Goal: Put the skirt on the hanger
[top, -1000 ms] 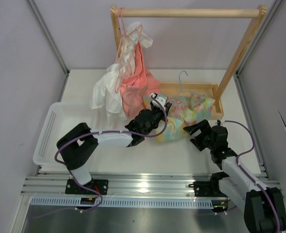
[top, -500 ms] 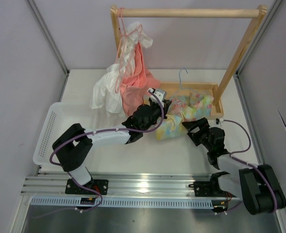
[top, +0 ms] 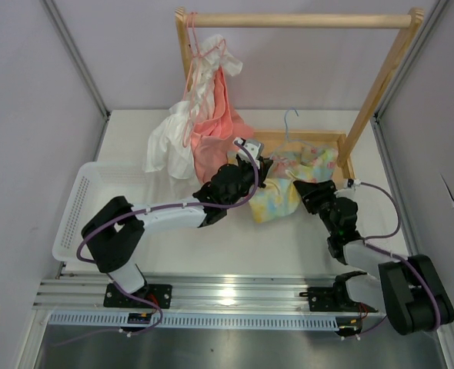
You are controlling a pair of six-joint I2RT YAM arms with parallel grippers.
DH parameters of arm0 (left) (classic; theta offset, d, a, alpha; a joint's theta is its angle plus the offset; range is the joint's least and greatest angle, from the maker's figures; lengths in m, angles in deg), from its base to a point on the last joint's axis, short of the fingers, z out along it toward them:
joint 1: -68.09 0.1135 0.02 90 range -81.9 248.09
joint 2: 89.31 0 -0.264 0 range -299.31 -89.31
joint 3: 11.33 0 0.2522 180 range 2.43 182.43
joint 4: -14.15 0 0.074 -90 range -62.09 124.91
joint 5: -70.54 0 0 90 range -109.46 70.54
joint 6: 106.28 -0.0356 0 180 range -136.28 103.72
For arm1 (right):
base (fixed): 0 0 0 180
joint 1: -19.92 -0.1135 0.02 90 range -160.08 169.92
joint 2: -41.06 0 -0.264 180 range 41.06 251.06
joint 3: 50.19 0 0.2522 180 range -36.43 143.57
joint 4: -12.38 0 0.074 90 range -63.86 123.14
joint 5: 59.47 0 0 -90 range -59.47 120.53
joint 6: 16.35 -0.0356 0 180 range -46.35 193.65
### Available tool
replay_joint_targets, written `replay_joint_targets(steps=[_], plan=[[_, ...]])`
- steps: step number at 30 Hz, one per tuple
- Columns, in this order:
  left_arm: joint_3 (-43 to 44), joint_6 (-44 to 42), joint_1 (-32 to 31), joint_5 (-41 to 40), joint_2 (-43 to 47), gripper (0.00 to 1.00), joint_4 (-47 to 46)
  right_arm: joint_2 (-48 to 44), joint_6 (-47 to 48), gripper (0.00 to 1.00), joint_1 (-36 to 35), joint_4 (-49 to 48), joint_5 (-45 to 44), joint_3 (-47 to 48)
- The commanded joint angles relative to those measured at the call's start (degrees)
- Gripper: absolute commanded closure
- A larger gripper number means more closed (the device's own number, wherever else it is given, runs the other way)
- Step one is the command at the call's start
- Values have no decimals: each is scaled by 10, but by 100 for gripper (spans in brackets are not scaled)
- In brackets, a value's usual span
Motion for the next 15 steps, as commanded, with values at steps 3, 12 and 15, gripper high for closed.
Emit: replay_joint_targets(steps=[3,12,15], plan=[[26,1,3,7,33,100,-25,-120,44,77,-5,114,-52,52],[32,-31,9,-2,3,100,-46,-260,109,100,2,443,-25,206],[30,-34,10,-1,-9,100,-60,-257,135,100,9,496,-17,260]])
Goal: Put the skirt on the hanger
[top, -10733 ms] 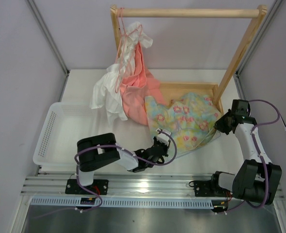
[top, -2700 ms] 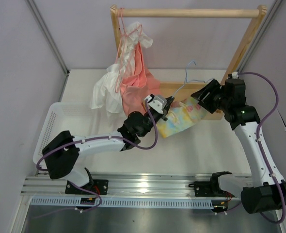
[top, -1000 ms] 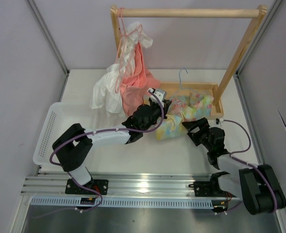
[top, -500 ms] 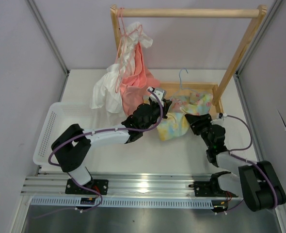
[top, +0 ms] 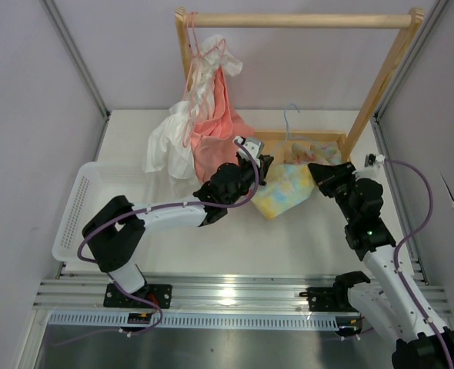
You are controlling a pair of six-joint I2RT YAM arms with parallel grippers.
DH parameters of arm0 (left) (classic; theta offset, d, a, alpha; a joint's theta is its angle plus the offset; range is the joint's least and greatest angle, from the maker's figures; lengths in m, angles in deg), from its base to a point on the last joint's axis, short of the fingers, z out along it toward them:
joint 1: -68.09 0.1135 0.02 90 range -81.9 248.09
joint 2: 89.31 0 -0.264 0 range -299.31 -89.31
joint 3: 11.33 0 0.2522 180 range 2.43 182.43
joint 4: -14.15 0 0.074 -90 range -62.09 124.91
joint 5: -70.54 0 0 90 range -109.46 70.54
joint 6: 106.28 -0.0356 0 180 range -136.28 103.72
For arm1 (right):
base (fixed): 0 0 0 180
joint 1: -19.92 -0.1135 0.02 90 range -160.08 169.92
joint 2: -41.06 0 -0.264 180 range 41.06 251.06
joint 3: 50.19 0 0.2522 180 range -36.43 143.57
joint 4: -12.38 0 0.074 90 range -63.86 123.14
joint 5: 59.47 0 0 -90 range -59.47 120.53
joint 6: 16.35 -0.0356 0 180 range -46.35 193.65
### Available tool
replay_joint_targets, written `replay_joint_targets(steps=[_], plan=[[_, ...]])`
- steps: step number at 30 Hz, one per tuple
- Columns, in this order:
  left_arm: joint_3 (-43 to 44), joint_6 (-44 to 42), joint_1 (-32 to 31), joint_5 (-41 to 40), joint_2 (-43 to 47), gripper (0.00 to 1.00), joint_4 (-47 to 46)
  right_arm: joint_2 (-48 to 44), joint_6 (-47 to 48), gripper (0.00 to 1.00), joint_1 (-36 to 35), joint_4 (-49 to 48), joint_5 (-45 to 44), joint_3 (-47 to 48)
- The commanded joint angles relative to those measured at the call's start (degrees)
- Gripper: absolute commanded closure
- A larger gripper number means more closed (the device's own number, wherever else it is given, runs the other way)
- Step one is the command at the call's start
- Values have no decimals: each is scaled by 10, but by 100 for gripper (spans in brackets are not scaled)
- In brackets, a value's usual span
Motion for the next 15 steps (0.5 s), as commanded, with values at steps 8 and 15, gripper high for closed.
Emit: replay_joint_targets(steps=[8,15], plan=[[23,-17,11,-5,-36,100,-72,4,70,100,36,213,39,182],[33,-16,12,7,-55,100,-88,-7,87,100,51,255,58,212]])
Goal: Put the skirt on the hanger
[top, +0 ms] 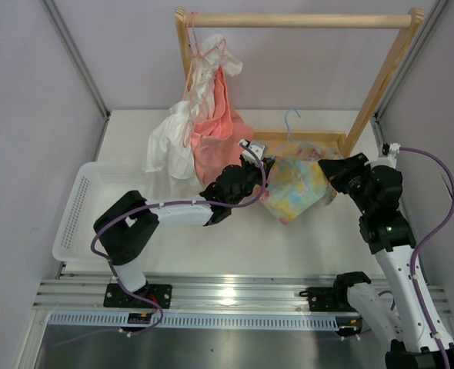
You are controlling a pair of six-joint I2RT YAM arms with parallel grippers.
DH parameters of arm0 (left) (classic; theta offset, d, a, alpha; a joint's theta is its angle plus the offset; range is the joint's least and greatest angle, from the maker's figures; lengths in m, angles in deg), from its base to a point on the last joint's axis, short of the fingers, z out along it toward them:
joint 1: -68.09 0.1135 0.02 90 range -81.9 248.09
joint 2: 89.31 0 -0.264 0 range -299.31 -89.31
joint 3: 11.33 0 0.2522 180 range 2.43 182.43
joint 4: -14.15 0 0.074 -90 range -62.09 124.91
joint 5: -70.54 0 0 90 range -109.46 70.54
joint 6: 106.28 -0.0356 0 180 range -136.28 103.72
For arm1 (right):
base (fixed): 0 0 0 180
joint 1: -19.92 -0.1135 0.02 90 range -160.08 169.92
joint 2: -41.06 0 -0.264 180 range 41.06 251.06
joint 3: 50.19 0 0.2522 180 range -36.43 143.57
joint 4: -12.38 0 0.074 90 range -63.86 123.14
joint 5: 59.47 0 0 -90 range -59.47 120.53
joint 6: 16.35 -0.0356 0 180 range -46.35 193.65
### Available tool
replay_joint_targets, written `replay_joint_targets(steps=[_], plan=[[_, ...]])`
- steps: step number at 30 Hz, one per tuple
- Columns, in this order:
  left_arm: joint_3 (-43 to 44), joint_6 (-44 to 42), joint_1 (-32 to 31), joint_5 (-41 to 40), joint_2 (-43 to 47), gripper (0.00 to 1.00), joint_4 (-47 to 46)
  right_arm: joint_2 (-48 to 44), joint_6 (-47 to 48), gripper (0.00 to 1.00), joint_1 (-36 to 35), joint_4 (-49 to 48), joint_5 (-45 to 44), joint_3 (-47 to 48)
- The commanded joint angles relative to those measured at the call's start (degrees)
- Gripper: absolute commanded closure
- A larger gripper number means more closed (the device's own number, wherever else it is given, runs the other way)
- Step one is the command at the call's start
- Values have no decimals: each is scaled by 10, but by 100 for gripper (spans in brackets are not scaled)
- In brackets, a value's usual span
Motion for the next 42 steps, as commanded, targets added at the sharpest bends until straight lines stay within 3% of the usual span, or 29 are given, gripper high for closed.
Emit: replay_joint_targets(steps=[1,6,8,9,10,15,23,30,35,42], plan=[[33,-9,7,5,-5,100,-48,-22,16,100,6,12,18,28],[50,-29,7,14,-6,100,-60,-20,38,100,8,72,27,46],[50,-32,7,23,-1,100,-78,-30,50,77,8,94,34,31],[48,-32,7,29,7,100,-85,-30,60,50,8,135,30,28],[47,-33,7,32,12,100,-92,-21,71,41,8,165,13,29],[17,-35,7,40,32,100,-117,-27,84,19,8,210,-12,14],[-93,-13,7,84,79,100,-194,37,86,16,9,190,-22,90],[-174,-18,5,84,126,100,-208,49,105,16,17,192,-50,115],[-177,-31,6,46,120,100,-201,12,99,17,18,196,-14,117],[-136,-19,6,76,85,100,-208,21,109,16,17,204,-37,106]])
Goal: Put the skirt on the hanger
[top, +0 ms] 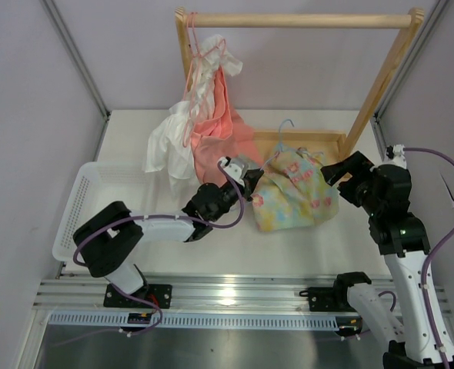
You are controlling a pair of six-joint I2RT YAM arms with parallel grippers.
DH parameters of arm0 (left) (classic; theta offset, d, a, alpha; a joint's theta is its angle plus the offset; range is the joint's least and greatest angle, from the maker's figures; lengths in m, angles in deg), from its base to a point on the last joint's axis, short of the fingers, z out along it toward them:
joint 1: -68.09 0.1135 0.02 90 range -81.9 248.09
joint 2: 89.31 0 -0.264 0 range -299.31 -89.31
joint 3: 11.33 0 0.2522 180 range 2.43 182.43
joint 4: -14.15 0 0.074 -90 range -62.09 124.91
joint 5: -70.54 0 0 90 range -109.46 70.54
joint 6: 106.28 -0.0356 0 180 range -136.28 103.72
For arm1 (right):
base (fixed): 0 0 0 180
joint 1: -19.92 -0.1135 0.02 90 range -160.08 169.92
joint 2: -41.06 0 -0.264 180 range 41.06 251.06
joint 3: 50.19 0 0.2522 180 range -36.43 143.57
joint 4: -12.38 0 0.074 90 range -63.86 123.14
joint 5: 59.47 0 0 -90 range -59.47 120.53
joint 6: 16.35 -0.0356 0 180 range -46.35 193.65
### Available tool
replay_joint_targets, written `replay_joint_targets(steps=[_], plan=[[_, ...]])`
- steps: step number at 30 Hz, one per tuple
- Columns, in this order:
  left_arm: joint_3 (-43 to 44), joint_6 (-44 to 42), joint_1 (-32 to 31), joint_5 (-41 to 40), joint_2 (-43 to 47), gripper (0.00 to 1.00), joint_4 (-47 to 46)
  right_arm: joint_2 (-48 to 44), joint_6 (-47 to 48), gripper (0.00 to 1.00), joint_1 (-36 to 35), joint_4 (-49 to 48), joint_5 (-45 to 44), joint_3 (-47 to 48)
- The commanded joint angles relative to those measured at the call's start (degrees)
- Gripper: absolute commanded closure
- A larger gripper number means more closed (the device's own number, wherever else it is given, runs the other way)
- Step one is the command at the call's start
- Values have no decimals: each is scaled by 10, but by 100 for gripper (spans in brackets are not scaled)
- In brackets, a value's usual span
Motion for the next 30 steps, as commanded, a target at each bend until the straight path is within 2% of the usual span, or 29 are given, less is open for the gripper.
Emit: replay_joint_targets(steps=[1,6,9,13,19,25,30], plan=[[39,7,2,28,-8,100,-45,33,14,16,1,-29,-4,15],[37,17,2,67,-4,100,-47,138,7,17,1,-122,33,2],[42,24,2,100,-9,100,-45,184,-29,18,0,-185,62,-7],[62,37,0,133,-30,100,-33,225,-33,17,-24,-227,50,7],[104,41,-6,139,-55,100,-2,238,-22,17,-74,-244,8,19],[124,43,-8,157,-63,100,22,195,9,16,-102,-256,-73,-1],[131,39,-14,163,-63,100,35,210,16,16,-104,-268,-70,13]])
